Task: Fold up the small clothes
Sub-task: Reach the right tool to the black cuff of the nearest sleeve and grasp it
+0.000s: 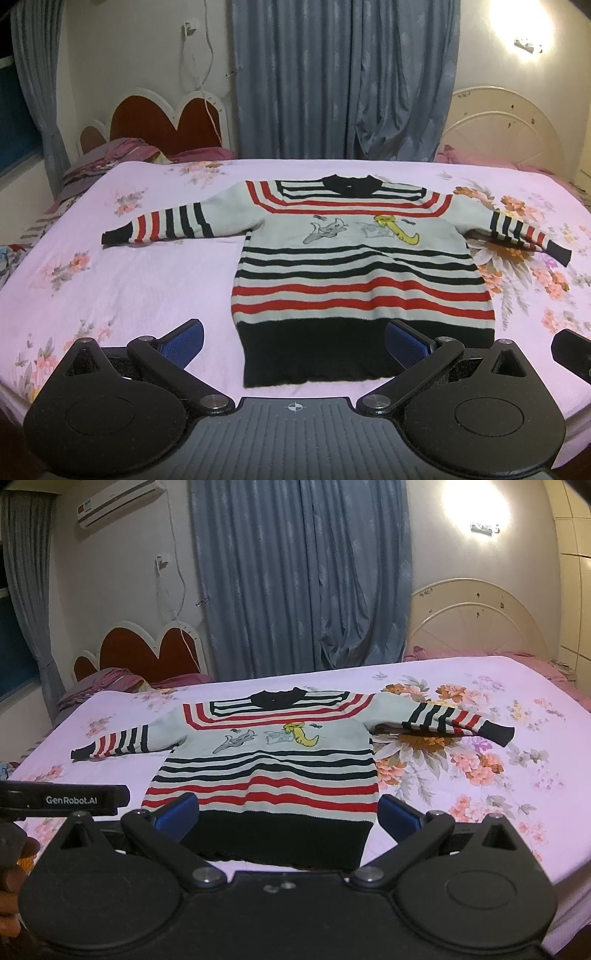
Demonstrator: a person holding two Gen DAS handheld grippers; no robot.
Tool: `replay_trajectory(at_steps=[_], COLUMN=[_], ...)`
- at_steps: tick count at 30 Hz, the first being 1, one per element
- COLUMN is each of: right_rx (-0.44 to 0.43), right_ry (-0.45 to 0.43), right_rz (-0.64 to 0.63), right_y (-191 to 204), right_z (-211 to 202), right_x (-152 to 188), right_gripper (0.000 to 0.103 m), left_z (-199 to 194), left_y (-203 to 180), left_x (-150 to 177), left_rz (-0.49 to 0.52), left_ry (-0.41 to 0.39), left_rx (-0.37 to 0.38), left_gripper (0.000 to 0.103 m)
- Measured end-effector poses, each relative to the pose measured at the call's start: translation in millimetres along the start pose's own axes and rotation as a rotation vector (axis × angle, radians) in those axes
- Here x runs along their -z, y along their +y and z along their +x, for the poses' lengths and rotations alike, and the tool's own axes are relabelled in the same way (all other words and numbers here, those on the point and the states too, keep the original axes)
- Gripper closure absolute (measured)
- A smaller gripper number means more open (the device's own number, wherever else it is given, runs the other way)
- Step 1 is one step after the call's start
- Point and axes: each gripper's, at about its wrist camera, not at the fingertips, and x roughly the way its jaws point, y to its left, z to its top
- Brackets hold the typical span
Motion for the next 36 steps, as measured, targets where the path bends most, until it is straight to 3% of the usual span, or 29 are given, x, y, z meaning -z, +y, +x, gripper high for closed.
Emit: replay_trajectory(at_steps=[18, 31, 36], right_rx=[0.053, 0.182, 0.218], right_ry=[0.02, 0.017, 0.029], right_rz=[0.03, 0.086, 0.101], right_y=[-16.8, -13.5, -12.8], right_z=[62.9, 134.4, 161.1], right_x=[-25.2, -55.7, -65.8], right_gripper=[0.001, 0.001, 0.001], left_z=[74.9, 159.9, 187.0], left_y=[2.2, 5.5, 6.2], left_x=[-46.2, -97.5, -108.3], left_rz=[0.014, 0.049, 0.073], left_ry=[0.009, 0.045, 0.044], left_rx=[0.01, 0.099, 0.099], left_gripper=[0.0, 0.0, 0.0])
